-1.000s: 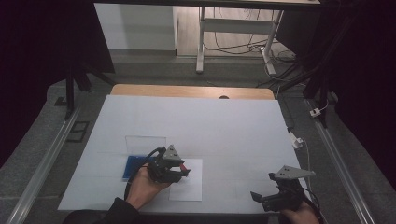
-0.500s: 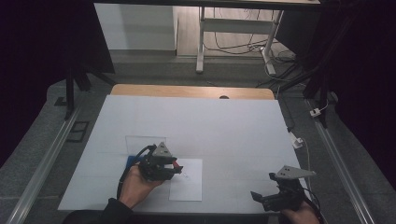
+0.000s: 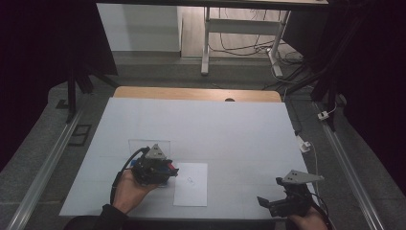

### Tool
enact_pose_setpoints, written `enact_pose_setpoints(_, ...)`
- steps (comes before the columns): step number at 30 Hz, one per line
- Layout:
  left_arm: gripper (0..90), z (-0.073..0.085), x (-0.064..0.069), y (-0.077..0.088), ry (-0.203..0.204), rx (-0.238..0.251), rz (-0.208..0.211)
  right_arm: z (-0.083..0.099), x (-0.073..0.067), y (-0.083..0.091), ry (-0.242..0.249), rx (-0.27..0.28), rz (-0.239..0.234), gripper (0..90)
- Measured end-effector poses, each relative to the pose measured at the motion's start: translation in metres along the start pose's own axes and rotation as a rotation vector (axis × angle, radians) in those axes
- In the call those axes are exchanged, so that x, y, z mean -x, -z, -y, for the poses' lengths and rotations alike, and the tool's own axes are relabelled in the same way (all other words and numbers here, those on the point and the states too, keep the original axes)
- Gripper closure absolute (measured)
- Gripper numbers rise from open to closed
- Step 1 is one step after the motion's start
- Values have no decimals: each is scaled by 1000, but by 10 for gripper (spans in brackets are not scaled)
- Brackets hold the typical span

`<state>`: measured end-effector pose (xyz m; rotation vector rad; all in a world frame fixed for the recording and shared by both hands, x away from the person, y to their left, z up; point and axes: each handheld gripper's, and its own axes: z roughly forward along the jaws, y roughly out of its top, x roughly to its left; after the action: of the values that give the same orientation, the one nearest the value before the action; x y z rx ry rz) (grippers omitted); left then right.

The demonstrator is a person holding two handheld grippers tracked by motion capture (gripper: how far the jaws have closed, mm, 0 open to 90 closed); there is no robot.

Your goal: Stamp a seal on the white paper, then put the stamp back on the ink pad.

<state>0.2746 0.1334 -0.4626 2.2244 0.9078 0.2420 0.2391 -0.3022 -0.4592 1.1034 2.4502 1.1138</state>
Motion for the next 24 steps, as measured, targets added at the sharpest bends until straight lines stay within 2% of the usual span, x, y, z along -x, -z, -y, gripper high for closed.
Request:
enact_pose_setpoints(9, 581, 5, -9, 8, 28, 6, -12, 0, 0, 0, -2, 1, 3, 4)
enact_pose_setpoints(14, 581, 8, -11, 12, 29, 6, -34, 0, 1, 0, -4, 4, 1, 4)
enact_pose_setpoints(24, 582, 15, -20, 20, 63, 16, -55, 0, 1, 1, -6, 4, 0, 4)
